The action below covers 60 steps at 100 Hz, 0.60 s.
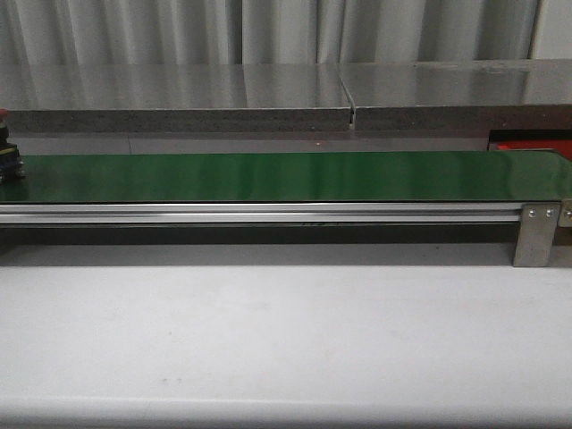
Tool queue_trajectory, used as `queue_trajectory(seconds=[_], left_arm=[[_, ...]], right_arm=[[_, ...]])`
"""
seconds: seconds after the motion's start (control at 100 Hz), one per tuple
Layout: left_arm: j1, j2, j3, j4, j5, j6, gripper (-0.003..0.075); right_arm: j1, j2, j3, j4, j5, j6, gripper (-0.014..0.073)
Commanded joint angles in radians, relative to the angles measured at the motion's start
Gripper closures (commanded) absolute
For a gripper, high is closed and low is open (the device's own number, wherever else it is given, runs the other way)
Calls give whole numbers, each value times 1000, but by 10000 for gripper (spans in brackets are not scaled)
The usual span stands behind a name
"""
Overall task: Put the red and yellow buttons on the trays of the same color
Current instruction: 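Lift the red button onto the belt's start and open the left gripper, then move the left gripper to a yellow push-button and grasp it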
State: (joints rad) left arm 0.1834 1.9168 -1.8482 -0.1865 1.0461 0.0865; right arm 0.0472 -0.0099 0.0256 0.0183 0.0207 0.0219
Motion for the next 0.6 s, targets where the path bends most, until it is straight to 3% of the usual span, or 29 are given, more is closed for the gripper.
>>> queue_trajectory(seconds=[0.0,0.59], left_arm=[[33,-92,-20,-5,-28,0,29],[381,-257,310,44,-93,5,29]], right_arm=[[0,-2,-18,-12,-82,-1,660],[0,-2,-18,-12,-82,-1,660]])
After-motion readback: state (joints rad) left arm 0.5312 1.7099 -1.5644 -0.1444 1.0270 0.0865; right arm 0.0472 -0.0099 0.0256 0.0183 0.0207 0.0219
